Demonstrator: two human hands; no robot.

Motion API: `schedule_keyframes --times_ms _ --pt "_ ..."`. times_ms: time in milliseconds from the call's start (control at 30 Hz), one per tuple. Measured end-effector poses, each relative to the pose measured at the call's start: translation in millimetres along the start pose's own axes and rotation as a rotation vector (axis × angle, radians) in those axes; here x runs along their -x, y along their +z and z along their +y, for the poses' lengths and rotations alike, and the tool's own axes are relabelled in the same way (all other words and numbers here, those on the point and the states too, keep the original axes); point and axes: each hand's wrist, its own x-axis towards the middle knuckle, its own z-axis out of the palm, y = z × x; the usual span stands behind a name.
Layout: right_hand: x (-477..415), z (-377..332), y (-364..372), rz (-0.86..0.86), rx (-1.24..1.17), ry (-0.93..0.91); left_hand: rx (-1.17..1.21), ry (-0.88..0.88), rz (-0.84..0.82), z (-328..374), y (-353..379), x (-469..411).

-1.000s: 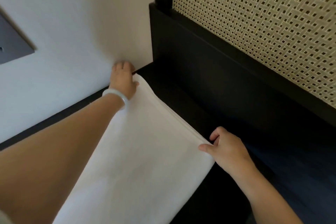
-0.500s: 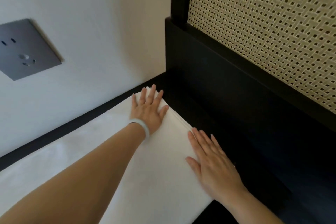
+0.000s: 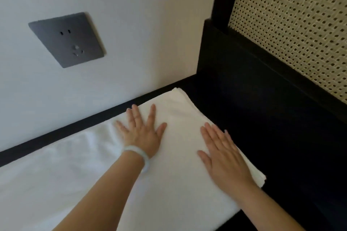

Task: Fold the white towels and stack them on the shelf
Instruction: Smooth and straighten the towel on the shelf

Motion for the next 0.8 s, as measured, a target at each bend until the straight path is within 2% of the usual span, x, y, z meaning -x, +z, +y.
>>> schedule_keyframes --times_ms 67,133,267,300,367,433,500,567,700,733,800 --pt "-1.7 -6.4 -2.7 0.006 0.036 0.093 0.015 0.079 0.055 -7.9 3.2 -2.8" --pt "-18.9 -31.0 -6.6 0.056 -0.001 0.092 0.065 0.138 0.102 -7.9 -0.1 -8.5" --pt "-86.2 -90.3 -13.1 0.1 -0.104 -0.246 0.453 0.258 0.092 -18.1 -16.6 -13.8" --pt "-101.4 -96.5 -12.8 0.07 -0.086 -0.31 0.42 0.263 0.105 -25.2 -17.4 -12.3" --pt "-125.9 -87.7 -9.4 -0.013 -0.028 -0.333 0.189 0.165 0.165 -43.0 -10.0 -6.0" --pt "-140.4 -62.2 -7.4 -0.032 0.007 -0.249 0.041 -0.018 0.148 -60.3 -0.6 6.8" --pt "-149.1 -42.3 -9.7 -0.013 0.032 -0.118 0.056 -0.128 0.093 -71.2 7.0 19.7" --pt "-152.5 -50.0 -11.5 0.02 0.055 -0.054 0.053 -0.145 0.087 -74.8 10.6 24.4" --pt "-141.5 -99.9 -0.4 0.022 0.063 -0.382 0.066 -0.113 0.129 -75.0 10.0 24.0" --pt "-142.8 -96.5 0.4 0.011 0.087 -0.384 0.082 -0.092 0.139 -77.4 9.1 24.1" --pt "-157.5 -70.5 -4.9 0.018 0.068 -0.245 0.132 -0.065 0.15 -88.1 8.5 26.7"
